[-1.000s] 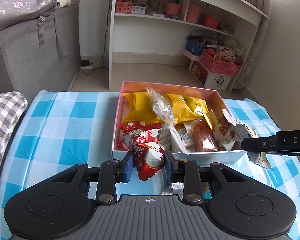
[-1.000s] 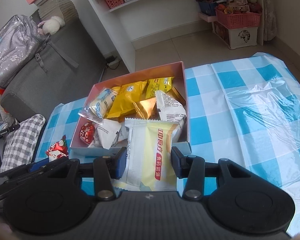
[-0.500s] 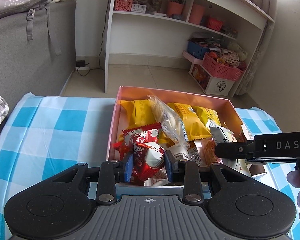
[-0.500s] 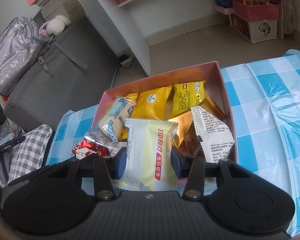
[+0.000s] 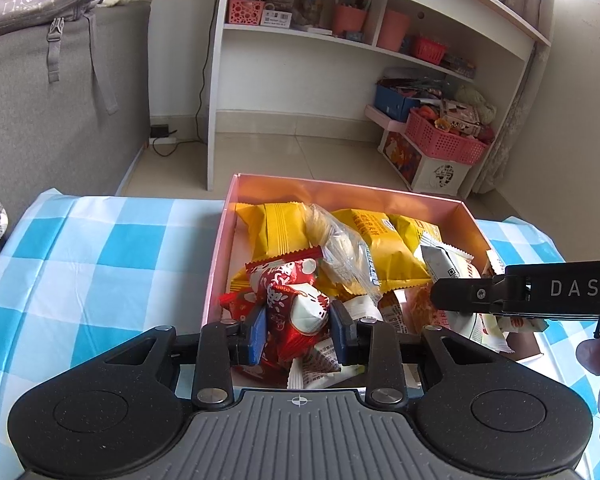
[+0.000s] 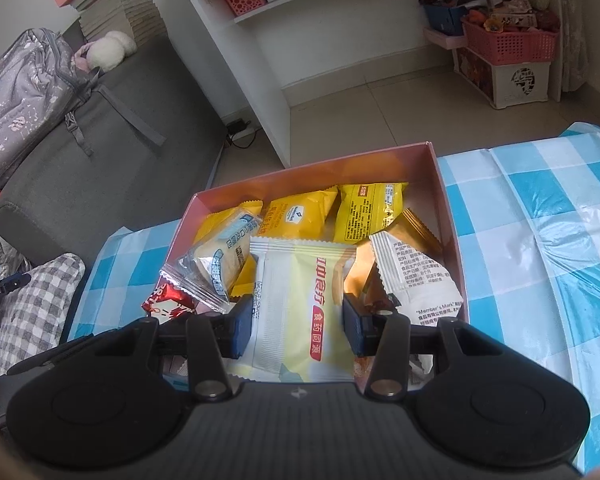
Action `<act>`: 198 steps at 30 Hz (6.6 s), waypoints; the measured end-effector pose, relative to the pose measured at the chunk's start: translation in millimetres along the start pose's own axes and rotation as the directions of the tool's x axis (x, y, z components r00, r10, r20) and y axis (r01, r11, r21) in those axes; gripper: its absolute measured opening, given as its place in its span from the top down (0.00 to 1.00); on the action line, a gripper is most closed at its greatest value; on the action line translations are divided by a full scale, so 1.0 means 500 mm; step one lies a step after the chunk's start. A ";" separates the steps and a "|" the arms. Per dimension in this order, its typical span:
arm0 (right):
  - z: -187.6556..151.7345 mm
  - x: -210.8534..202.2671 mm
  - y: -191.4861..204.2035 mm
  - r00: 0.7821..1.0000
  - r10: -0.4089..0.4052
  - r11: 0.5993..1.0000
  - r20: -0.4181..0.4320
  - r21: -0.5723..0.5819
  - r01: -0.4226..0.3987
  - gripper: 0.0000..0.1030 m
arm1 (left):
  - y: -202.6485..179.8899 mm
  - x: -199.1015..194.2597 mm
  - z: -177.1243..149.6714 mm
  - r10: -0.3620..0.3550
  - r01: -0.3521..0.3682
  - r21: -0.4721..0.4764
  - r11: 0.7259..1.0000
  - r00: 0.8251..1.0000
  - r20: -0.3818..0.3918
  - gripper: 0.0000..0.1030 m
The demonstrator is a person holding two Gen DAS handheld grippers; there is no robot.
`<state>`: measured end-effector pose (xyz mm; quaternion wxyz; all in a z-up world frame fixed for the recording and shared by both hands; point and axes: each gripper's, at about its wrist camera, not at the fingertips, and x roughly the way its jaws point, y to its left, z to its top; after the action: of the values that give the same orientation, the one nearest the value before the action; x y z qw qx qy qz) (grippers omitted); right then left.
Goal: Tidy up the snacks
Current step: 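Carry the red candy and white-and-yellow packet into the pink box and open both tools, then withdraw both tools from the box back over the last two snacks, then grasp the silver foil packet with the left tool while the right tool grasps the square beef cake packet, then carry the silver packet and beef cake packet into the pink box and open both tools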
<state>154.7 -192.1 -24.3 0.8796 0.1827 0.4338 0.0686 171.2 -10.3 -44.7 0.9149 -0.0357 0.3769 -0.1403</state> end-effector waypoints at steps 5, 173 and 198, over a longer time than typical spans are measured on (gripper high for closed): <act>0.005 -0.008 -0.005 1.000 0.006 1.000 0.011 0.020 -0.007 0.54 | -0.004 -0.005 0.002 0.015 -0.015 0.011 1.000 1.000 0.006 0.51; -0.018 -0.019 0.012 0.991 -0.020 0.981 0.129 -0.191 0.044 0.62 | 0.030 -0.003 -0.011 -0.090 0.089 0.058 0.994 0.996 0.004 0.86; -0.010 -0.058 0.020 0.987 -0.006 0.982 0.162 -0.185 0.037 0.30 | 0.008 -0.046 -0.006 -0.059 0.060 0.131 0.990 0.998 -0.012 0.43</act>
<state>133.4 -189.6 -2.0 0.9256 0.0993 0.3552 0.0847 154.6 0.0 -31.7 0.9092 0.0137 0.3691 -0.1921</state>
